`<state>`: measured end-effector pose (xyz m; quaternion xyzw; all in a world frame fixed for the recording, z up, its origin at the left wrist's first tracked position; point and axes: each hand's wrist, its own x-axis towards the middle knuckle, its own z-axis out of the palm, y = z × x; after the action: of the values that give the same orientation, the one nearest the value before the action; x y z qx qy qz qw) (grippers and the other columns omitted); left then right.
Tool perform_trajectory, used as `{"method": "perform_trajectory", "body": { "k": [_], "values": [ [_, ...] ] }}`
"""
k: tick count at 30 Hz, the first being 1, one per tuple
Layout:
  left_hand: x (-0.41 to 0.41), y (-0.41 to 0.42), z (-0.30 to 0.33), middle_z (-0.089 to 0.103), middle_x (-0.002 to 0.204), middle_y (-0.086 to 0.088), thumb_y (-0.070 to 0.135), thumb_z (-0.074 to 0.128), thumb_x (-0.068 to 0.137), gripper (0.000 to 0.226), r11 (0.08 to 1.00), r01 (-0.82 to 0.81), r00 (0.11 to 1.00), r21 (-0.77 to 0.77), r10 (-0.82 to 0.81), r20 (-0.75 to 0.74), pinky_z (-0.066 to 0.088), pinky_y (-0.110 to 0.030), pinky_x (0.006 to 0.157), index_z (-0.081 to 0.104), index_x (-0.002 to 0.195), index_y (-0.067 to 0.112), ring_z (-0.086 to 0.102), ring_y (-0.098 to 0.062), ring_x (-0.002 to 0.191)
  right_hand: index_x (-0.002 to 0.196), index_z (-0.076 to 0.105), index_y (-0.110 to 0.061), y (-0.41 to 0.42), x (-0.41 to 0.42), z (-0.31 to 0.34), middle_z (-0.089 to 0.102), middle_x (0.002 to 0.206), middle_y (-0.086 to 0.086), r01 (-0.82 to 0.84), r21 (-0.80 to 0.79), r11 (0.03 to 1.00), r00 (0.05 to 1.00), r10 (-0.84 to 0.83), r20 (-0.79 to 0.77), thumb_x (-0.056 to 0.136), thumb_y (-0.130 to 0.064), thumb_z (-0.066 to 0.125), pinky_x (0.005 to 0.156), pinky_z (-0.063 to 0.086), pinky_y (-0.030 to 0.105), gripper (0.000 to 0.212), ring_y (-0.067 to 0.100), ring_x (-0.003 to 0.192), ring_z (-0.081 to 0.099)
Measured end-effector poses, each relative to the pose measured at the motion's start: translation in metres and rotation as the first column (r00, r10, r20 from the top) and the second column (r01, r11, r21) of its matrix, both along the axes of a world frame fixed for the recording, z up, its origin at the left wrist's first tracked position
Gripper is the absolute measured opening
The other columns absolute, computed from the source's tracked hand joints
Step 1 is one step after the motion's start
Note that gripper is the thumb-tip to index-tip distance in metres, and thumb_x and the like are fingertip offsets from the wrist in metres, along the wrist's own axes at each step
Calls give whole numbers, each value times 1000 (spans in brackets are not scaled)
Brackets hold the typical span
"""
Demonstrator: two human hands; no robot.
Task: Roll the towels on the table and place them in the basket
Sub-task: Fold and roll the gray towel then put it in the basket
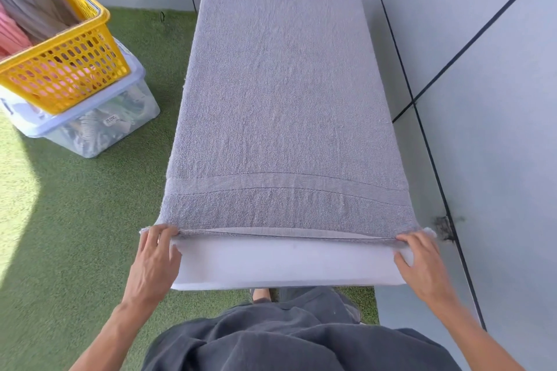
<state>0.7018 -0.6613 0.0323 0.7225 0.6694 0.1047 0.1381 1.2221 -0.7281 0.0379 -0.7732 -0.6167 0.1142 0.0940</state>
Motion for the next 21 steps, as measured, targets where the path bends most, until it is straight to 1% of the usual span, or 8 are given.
{"method": "perform_trajectory", "body": {
  "k": [3,7,9,12,14,16,18,21],
  "values": [
    [-5,5,0,56,115,-14,-3,66,82,33,1000,21,1000,17,-21,-5,51,-49,90,58,114,1,52,-33,106,103,64,-4,7,6,-2,58,102,7,-19,-4,1000,1000,19,20,71,5,75,100,31,32,36,31,103,52],
    [-9,15,-2,56,113,-16,-16,62,78,43,998,63,996,20,-62,-69,57,-43,77,57,117,1,54,-32,101,98,66,-4,20,8,-2,63,96,9,11,17,1000,1000,-11,20,73,10,72,91,33,32,29,34,95,52],
    [-9,18,0,57,112,-16,-18,58,78,43,999,43,996,14,-41,-80,58,-42,75,58,117,0,54,-30,99,95,67,-4,21,7,0,65,93,9,1,33,999,1000,-1,24,76,9,71,87,35,33,23,33,91,53],
    [-8,18,7,62,104,-13,-14,59,82,32,999,27,999,18,-26,-30,55,-44,80,61,111,-1,57,-29,94,92,68,-5,13,14,2,66,90,7,-4,8,1000,999,3,40,80,5,70,84,37,33,16,31,90,53],
    [-12,12,13,64,100,-9,-11,61,84,25,998,59,997,-2,-59,47,55,-43,77,64,105,2,60,-27,90,93,69,-5,5,23,2,67,90,6,-9,-30,1000,999,11,48,79,5,71,82,36,31,17,32,89,56],
    [-19,10,19,66,101,-6,-7,61,85,23,994,79,991,-71,-71,116,53,-39,77,66,103,5,60,-22,87,93,70,-3,2,31,5,68,87,7,-70,-67,995,997,72,28,77,9,72,78,37,29,20,34,85,59],
    [-26,19,25,67,104,-4,-4,62,86,24,975,29,986,-218,8,167,53,-38,81,66,106,8,60,-18,86,94,72,-4,7,35,14,69,85,6,-101,-127,987,995,96,-39,79,8,71,76,39,29,19,33,83,61],
    [-31,46,31,68,102,-6,-2,64,86,29,907,-49,980,-418,124,153,54,-37,83,60,112,12,63,-19,88,95,68,-21,24,37,31,70,85,-4,-20,-241,970,967,-43,-253,85,-7,69,75,42,22,17,18,83,64]
  ]
}}
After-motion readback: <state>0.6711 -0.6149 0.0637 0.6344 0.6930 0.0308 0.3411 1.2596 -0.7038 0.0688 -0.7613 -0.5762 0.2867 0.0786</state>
